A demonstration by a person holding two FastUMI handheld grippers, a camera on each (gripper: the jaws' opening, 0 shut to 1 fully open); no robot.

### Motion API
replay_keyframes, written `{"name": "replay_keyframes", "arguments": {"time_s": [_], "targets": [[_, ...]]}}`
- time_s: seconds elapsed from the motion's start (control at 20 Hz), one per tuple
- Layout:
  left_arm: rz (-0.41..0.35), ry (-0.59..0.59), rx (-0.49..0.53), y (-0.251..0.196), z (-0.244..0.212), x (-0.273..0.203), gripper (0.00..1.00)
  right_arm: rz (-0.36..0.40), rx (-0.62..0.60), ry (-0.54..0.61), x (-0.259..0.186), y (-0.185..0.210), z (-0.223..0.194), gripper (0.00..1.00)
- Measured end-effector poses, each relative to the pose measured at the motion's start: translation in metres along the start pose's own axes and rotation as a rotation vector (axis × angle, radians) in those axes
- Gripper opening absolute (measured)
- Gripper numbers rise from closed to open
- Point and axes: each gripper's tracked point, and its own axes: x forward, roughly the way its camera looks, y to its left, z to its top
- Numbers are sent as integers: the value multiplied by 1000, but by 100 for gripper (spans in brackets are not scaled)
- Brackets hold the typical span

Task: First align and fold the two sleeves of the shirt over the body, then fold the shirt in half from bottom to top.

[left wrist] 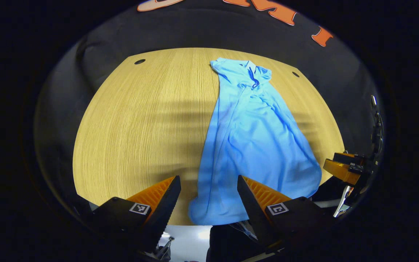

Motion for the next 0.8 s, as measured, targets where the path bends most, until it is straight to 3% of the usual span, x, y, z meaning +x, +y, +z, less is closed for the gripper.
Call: {"name": "replay_keyframes", "arguments": {"time_s": [0.4, 0.65, 0.8], "targets": [[63, 69, 21, 10, -56, 19, 100, -55, -22, 92, 16, 1, -54, 99], [107, 130, 5, 13, -80, 40, 100, -77, -42, 130, 31, 6, -66, 100], [98, 93, 61, 10, -69, 42, 99, -77, -44, 160, 37, 6, -73, 100]]}}
